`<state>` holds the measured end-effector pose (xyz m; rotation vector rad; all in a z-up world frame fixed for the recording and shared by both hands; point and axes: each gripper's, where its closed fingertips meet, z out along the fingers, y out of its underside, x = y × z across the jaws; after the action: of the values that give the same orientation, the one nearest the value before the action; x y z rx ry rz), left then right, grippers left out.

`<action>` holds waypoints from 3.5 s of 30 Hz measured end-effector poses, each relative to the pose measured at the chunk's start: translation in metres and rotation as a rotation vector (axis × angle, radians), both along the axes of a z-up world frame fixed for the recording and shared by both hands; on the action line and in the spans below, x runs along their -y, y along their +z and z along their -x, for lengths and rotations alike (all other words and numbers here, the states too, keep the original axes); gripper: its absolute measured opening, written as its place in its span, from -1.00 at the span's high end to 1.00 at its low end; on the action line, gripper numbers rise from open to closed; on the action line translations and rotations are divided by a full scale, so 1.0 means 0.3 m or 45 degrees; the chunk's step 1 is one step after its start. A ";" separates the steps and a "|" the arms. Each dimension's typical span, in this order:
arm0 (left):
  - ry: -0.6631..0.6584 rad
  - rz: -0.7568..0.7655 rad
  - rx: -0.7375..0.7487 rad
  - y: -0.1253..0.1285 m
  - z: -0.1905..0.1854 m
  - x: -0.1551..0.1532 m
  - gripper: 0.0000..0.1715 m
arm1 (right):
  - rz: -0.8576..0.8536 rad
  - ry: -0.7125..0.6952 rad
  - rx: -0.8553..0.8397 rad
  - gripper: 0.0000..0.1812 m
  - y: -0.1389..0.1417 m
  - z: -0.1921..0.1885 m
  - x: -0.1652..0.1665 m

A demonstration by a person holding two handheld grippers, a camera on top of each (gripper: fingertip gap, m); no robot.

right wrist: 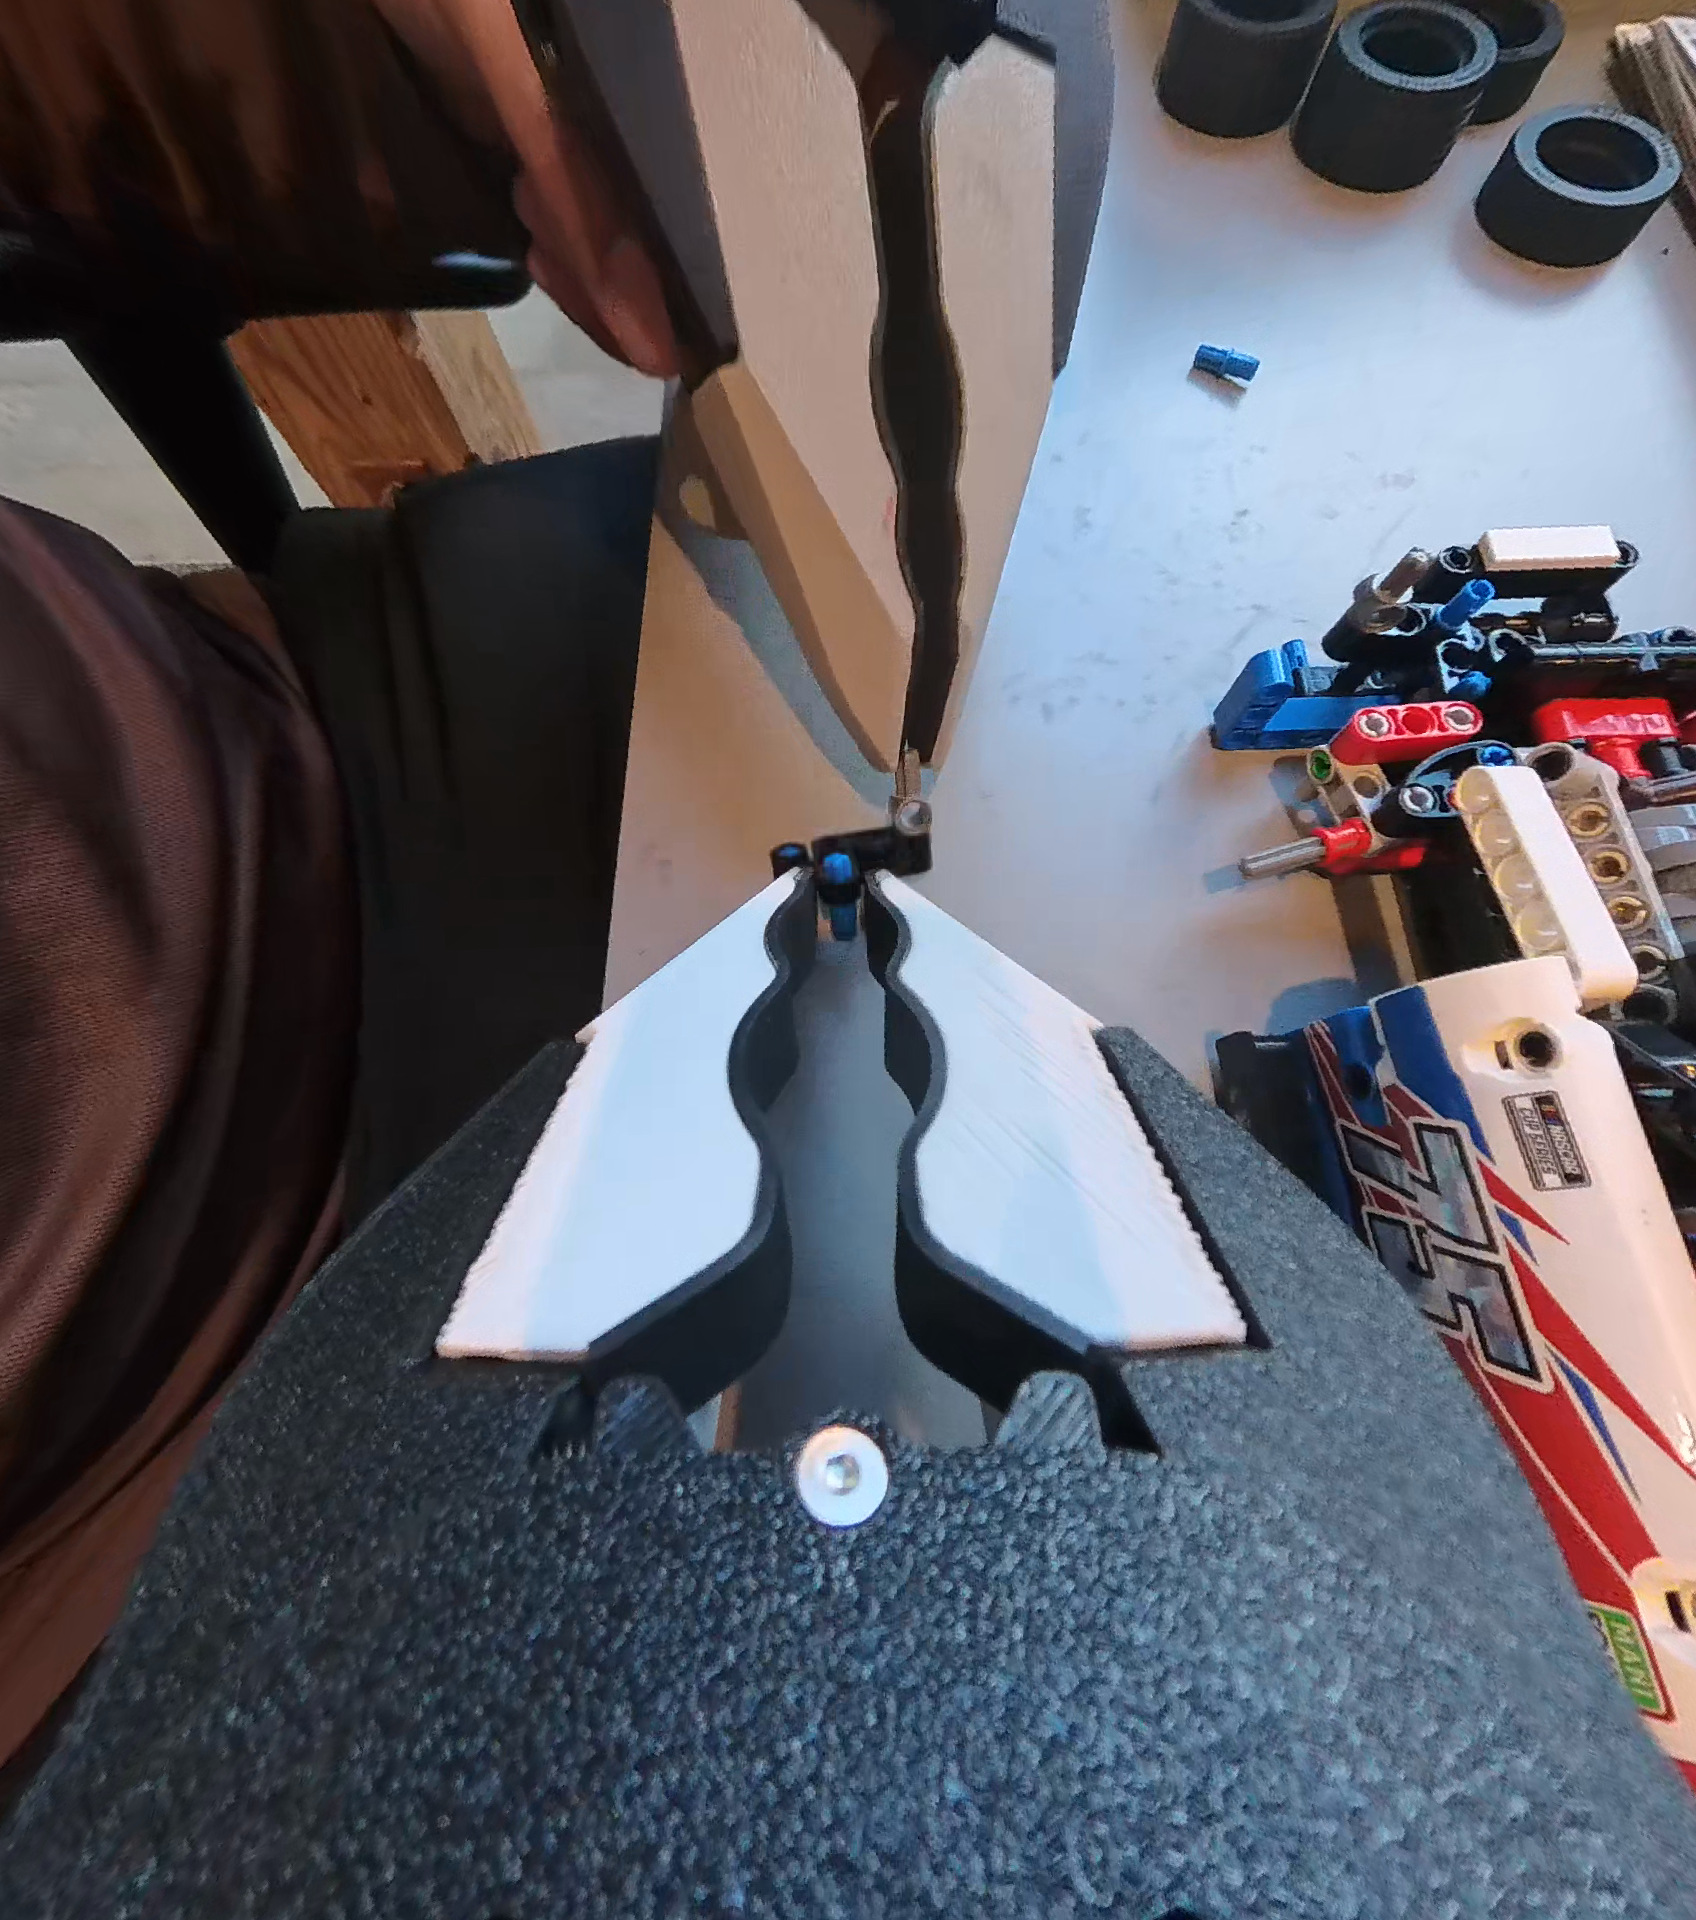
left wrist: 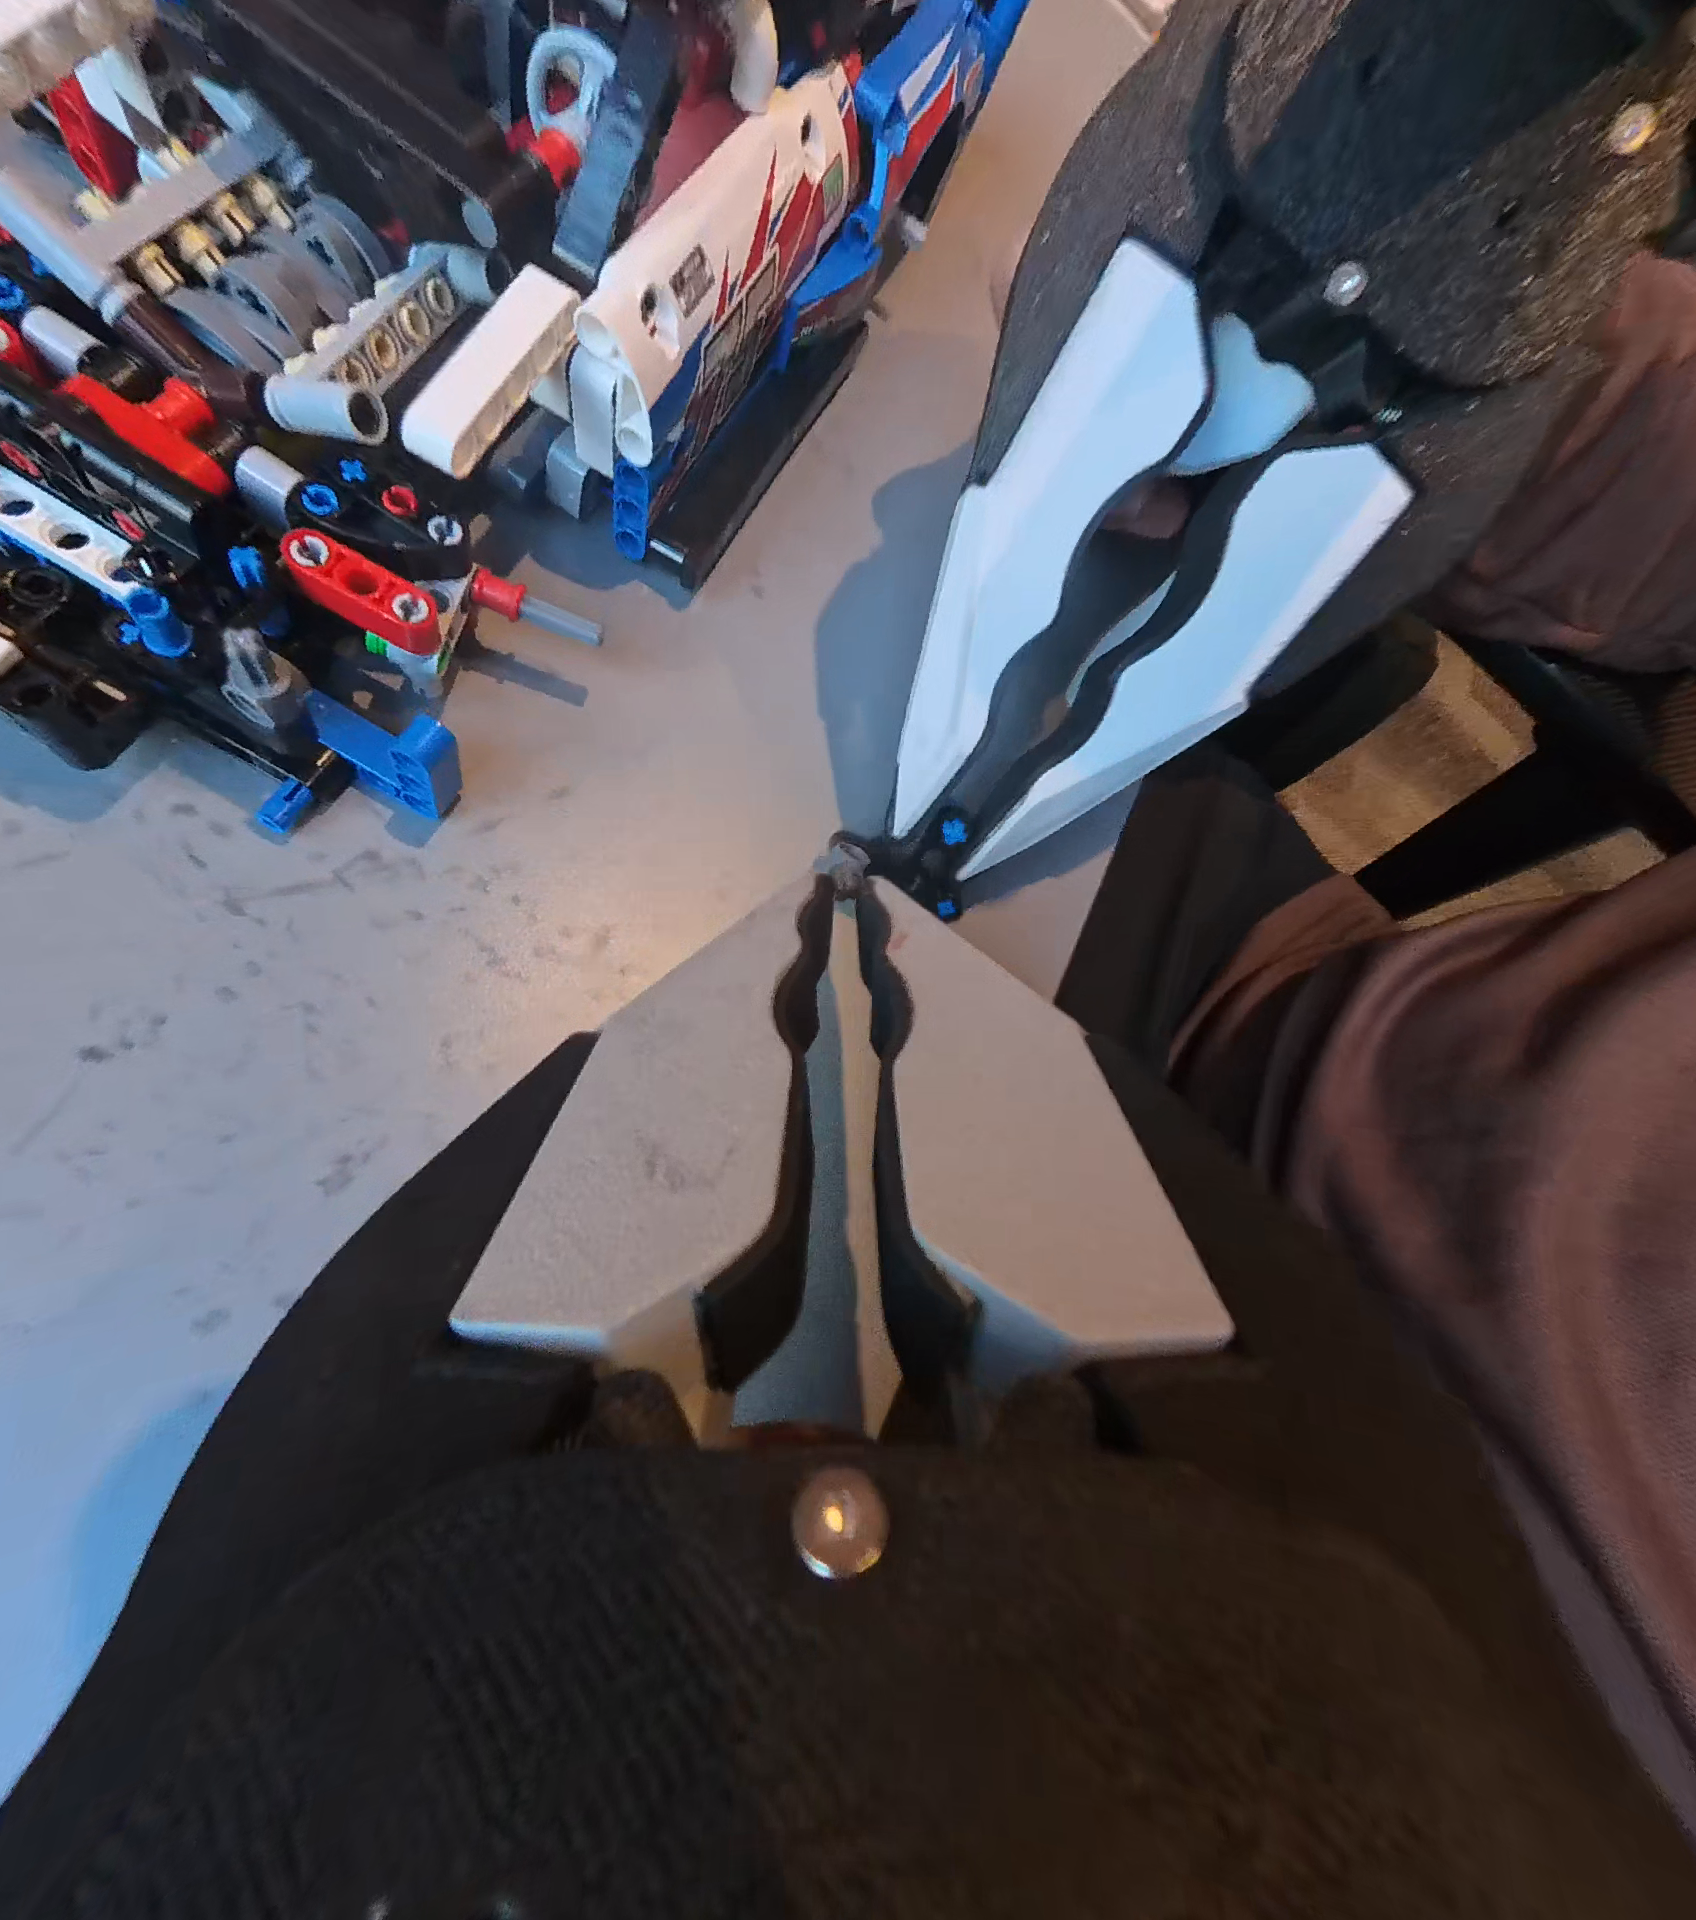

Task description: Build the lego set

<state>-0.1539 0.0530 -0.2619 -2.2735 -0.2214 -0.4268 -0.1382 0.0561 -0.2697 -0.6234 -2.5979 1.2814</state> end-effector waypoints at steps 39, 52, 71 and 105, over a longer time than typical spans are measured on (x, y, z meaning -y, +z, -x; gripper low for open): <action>0.024 -0.303 -0.245 0.050 0.010 0.045 0.77 | 0.288 0.023 0.045 0.90 0.097 -0.014 -0.023; 0.091 -0.415 -0.071 0.094 0.029 0.037 0.74 | 0.194 0.080 0.002 0.91 0.071 -0.016 -0.006; 0.106 -0.434 -0.039 0.102 0.033 0.031 0.73 | 0.179 0.076 -0.044 0.94 0.073 -0.007 -0.007; 0.515 0.135 -0.437 -0.066 0.424 0.227 0.98 | 0.133 0.090 -0.108 0.95 0.067 -0.016 -0.002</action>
<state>-0.2810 -0.0152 -0.2816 -2.2855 -0.5225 0.1879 -0.1333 0.0566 -0.2497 -0.4857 -2.5187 1.4400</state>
